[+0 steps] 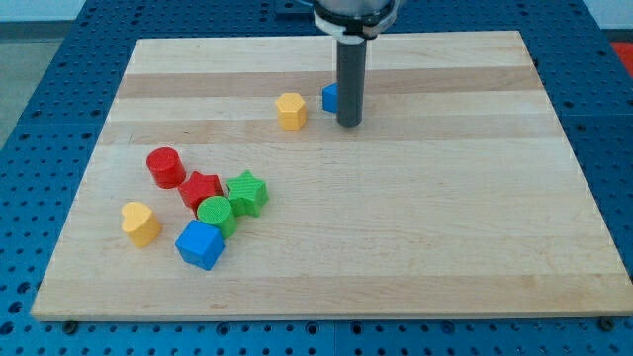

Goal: Move the yellow hexagon into the blue triangle

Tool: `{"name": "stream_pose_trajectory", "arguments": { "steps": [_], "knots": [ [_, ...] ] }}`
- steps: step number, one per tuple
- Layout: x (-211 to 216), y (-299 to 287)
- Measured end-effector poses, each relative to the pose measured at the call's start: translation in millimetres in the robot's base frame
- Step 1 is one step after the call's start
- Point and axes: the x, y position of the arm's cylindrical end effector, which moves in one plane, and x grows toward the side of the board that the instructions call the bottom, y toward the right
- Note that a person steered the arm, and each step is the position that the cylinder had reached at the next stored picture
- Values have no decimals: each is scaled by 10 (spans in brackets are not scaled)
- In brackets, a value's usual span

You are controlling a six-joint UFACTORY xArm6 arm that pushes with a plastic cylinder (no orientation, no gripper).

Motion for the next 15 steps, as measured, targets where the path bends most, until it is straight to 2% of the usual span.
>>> {"name": "stream_pose_trajectory", "arguments": {
  "steps": [1, 2, 3, 4, 5, 6, 7, 8, 9, 11, 15],
  "knots": [
    [-148, 156],
    [-38, 455],
    [152, 502],
    [289, 191],
    [604, -298],
    [637, -948],
    [562, -1624],
    [252, -1767],
    [37, -1622],
    [32, -1167],
    [28, -823]
  ]
}}
